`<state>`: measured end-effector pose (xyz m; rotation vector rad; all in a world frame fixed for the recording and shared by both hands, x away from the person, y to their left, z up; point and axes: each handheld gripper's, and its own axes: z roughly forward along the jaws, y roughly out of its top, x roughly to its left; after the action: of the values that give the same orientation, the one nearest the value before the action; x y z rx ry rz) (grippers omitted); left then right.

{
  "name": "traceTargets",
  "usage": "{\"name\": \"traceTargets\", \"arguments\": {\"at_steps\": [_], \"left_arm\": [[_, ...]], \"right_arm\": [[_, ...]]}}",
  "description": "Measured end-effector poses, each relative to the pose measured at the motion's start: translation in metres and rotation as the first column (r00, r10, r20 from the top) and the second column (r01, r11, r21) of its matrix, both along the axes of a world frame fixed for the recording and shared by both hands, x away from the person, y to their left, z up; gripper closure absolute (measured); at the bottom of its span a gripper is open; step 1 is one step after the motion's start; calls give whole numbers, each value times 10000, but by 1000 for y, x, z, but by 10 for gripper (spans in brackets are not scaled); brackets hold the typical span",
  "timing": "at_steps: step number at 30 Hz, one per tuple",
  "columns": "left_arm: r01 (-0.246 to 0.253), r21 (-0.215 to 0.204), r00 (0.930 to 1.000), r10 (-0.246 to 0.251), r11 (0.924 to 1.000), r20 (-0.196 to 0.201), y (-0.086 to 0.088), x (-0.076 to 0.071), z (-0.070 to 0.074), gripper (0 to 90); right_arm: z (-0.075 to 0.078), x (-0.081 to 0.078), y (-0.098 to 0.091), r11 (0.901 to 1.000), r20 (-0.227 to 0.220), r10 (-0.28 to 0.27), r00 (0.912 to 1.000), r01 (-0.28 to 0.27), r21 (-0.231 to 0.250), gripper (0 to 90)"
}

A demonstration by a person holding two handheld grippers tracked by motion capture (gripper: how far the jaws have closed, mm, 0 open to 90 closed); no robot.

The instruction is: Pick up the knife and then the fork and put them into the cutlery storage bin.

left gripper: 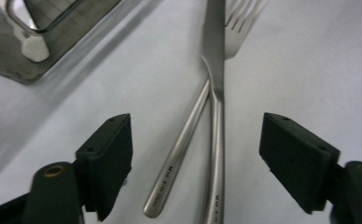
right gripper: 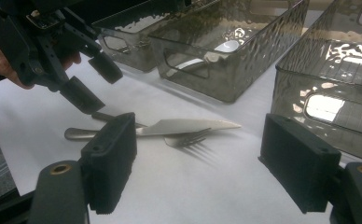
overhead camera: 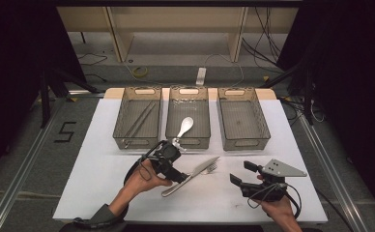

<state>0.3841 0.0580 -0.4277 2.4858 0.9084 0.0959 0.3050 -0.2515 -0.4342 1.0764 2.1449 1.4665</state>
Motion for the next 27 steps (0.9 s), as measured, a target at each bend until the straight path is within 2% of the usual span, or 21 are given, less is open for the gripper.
{"name": "traceTargets", "arguments": {"at_steps": [3,7,10,15,27], "left_arm": [[194,18,9997,-194,9998,-169,-1,-3,-2,316],[410,285,9988,-402,9988,-264,-3,-5,-8,379],[555,272,9977,-544,9981,-394,-6,-6,-12,430],[589,642,9972,-557,9962,-501,-8,-6,-22,487],[687,995,9966,-638,9927,-514,-14,-7,-34,622]], "right_arm": [[0,0,0,10000,29,-14,10000,14,-8,278],[1,-1,2,9999,98,16,10000,-15,-105,278],[1,-1,4,9998,78,58,10000,-56,-204,278],[1,-2,4,9998,97,69,9999,-67,-197,278],[1,-2,5,9997,96,95,9999,-92,-222,278]]}}
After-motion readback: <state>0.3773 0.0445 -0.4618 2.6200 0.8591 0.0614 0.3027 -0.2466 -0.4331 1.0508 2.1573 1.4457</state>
